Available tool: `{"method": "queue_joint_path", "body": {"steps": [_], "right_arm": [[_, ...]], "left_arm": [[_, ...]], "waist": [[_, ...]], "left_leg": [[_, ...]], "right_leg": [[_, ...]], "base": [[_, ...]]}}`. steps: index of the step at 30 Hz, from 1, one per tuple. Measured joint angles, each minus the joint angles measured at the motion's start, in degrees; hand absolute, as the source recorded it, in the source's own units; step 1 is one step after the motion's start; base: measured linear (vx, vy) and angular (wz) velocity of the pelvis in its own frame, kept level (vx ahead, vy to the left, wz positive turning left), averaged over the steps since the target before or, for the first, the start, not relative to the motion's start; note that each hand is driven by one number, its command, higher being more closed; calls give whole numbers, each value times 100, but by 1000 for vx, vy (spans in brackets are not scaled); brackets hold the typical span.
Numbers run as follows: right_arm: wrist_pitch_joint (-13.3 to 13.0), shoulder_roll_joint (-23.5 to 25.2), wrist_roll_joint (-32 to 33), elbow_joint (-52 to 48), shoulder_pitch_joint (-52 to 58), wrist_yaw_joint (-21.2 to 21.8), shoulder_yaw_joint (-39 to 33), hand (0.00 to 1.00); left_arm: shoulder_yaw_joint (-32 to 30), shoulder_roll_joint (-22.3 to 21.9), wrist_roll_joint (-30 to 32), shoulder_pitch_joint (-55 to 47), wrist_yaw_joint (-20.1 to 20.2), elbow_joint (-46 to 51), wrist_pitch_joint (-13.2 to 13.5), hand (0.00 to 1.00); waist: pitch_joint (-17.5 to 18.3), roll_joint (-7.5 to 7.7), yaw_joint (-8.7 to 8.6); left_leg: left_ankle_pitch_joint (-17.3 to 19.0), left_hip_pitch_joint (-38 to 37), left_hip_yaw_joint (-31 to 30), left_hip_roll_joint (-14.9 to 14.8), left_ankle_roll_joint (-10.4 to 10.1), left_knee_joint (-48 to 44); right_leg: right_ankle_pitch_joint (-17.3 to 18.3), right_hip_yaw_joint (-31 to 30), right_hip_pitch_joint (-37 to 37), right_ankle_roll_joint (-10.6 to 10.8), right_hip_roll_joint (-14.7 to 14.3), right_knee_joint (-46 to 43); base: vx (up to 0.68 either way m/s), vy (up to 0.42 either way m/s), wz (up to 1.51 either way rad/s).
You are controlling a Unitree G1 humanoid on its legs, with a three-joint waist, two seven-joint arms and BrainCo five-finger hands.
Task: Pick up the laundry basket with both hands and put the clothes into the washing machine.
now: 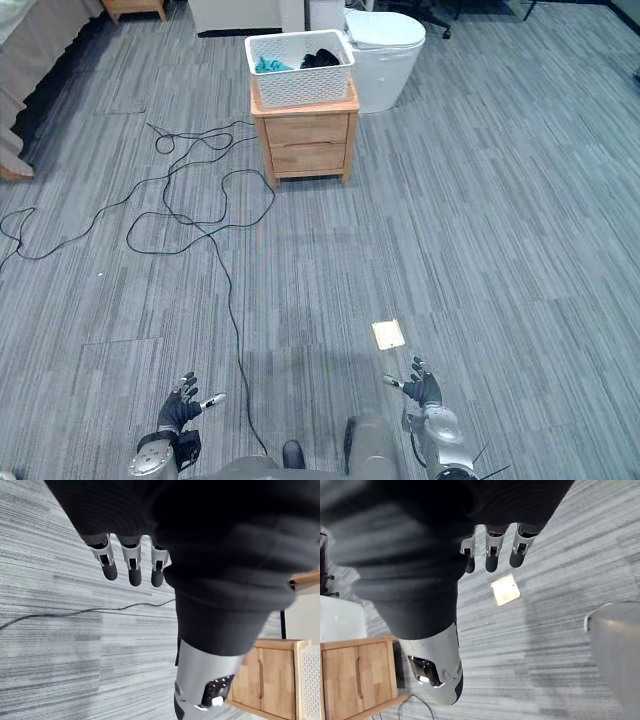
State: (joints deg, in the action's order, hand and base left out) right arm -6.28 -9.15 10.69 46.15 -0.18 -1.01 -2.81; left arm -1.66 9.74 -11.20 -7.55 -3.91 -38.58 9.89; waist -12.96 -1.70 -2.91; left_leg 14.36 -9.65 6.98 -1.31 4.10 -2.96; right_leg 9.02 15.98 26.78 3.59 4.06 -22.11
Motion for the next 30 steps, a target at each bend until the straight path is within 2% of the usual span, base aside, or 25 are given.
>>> {"method": "queue_joint_path", "body": {"steps": [2,3,4,5,6,7,8,9,10,12,13,15,16,17,18,19,20,21,22,23,24,25,26,28,30], "right_arm": [[1,-3,-3,-11,46,0,80,0],[1,0,-5,-64,160,1,109,0],[9,-42,-12,-85,274,3,99,0],[13,-51,-16,-84,251,6,99,0],[16,-8,-48,-85,213,17,108,0],[16,-12,-66,-147,190,44,163,0],[14,-33,-65,-194,183,49,210,0],[-11,-30,-60,-236,153,53,297,0],[-32,9,-53,-269,154,48,352,0],[-33,98,-48,-332,165,10,331,0],[-39,115,-47,-383,173,7,332,0],[-90,128,-50,-394,66,6,330,0],[-100,146,-50,-383,12,-4,310,0],[-115,143,-50,-377,-7,-6,304,0],[-138,88,-51,-363,7,-9,278,0],[-139,48,-60,-322,38,-23,280,0],[-131,78,-60,-247,54,-37,280,0],[-122,140,-60,-226,108,-32,277,0],[-127,142,-77,-226,186,-28,253,0],[-123,144,-104,-210,184,-27,232,0],[-112,184,-135,-194,186,-18,214,0],[-110,240,-198,-195,211,-4,210,0],[-103,253,-236,-187,246,2,213,0],[-110,268,-241,-196,348,10,300,0],[-130,271,-241,-210,374,14,340,0]], "left_arm": [[28,10,1,44,-4,0,4,0],[56,16,0,-11,-3,-13,3,0],[106,-53,2,-56,-1,-27,0,0],[136,-92,1,-64,3,-37,-1,0],[155,-111,1,-92,14,-40,-4,0],[143,-146,1,-112,22,-39,-6,0],[126,-180,1,-123,23,-32,-5,0],[117,-189,0,-126,31,-30,-2,0],[106,-192,-1,-115,63,-29,-2,0],[102,-212,-2,-120,109,-20,3,0],[104,-226,-2,-120,123,-20,4,0],[100,-242,0,-119,134,-17,-1,0],[98,-261,0,-126,133,-17,-10,0],[98,-275,0,-134,132,-18,-11,0],[103,-343,1,-220,133,-19,-12,0],[102,-378,7,-302,126,-35,-11,0],[98,-378,11,-362,119,-122,-21,0],[80,-376,12,-355,119,-147,-21,0],[14,-392,15,-290,120,-156,-22,0],[16,-419,14,-264,128,-156,-21,0],[14,-430,7,-259,129,-187,-20,0],[74,-391,7,-257,125,-304,-61,0],[125,-374,8,-262,122,-333,-73,0],[160,-325,6,-255,121,-409,-72,0],[210,-271,6,-234,123,-402,-53,0]], "waist": [[14,142,-101],[12,160,-124],[59,155,-159],[38,54,-123],[30,40,-115],[7,1,-112],[-7,-52,-85],[-32,-87,-62],[-65,-55,48],[-138,72,146],[-139,91,194],[-208,182,304],[-257,274,427],[-269,299,459],[-220,183,526],[-149,61,542],[-70,100,543],[29,268,538],[69,322,525],[73,324,529],[72,373,540],[63,415,440],[58,409,373],[45,307,346],[48,213,307]], "left_leg": [[160,-289,-160,-20,-282,88],[325,-553,-245,-8,-550,82],[429,-676,-323,-135,-692,-127],[423,-630,-310,-216,-762,-400],[197,-315,-187,-352,-1149,-1375],[-398,190,-133,-558,-1528,-2713],[-626,524,-164,-700,-1670,-3497],[-605,1105,-146,-981,-1616,-4999],[-446,1564,1,-1146,-1342,-5969],[-182,2127,261,-1165,-912,-6334],[-115,2362,349,-1153,-802,-6225],[8,3073,449,-984,-616,-5066],[-51,3355,365,-742,-670,-3670],[-182,3363,288,-629,-800,-2968],[-630,3327,49,-551,-927,-1553],[-1006,3356,-109,-618,-968,-1141],[-1536,3349,-133,-541,-815,-1395],[-1548,3394,-109,-368,-691,-1609],[-1250,3434,-20,-230,-406,-1886],[-1098,3397,75,-210,-371,-1965],[-884,3165,231,-84,-231,-1977],[-654,2665,323,148,-71,-1862],[-562,2400,346,207,-14,-1789],[-415,1403,316,264,52,-1307],[-417,791,255,188,48,-868]], "right_leg": [[-639,-18,157,-68,-29,898],[-957,-71,243,-326,0,924],[-1388,-104,337,-739,59,236],[-1081,-24,367,-730,32,-117],[-660,6,266,-851,8,-412],[-408,39,-88,-902,-104,-340],[-351,61,-338,-936,-205,-185],[-288,53,-869,-994,-413,167],[-229,-11,-1418,-1052,-549,481],[-145,-190,-2265,-1020,-595,1023],[-123,-231,-2481,-1025,-594,1194],[-59,-429,-3067,-936,-526,1647],[32,-617,-3372,-785,-368,1840],[105,-674,-3507,-667,-292,1912],[257,-816,-3744,-464,-272,2070],[419,-930,-3952,-334,-300,2138],[602,-1003,-4092,-245,-205,2090],[727,-1016,-4062,-191,28,1917],[759,-1065,-3827,-192,235,1336],[756,-1134,-3657,-188,332,869],[671,-1250,-3240,-15,565,-250],[247,-1291,-2718,348,900,-1842],[262,-1257,-2541,328,976,-2440],[511,-860,-2153,-29,990,-3382],[764,-237,-1827,-179,866,-3003]], "base": [[686,-110,69],[696,-172,66],[708,-193,52],[705,-228,31],[734,-283,10],[743,-290,9],[742,-266,-5],[710,-195,-16],[685,-161,-20],[575,-87,-19],[596,-51,-29],[624,25,-52],[552,86,-70],[644,194,-83],[546,216,-69],[690,345,-71],[601,324,-50],[742,364,-27],[609,266,-19],[612,289,-32],[700,336,-30],[580,278,-17],[586,232,4],[508,155,-1],[515,90,10]]}}
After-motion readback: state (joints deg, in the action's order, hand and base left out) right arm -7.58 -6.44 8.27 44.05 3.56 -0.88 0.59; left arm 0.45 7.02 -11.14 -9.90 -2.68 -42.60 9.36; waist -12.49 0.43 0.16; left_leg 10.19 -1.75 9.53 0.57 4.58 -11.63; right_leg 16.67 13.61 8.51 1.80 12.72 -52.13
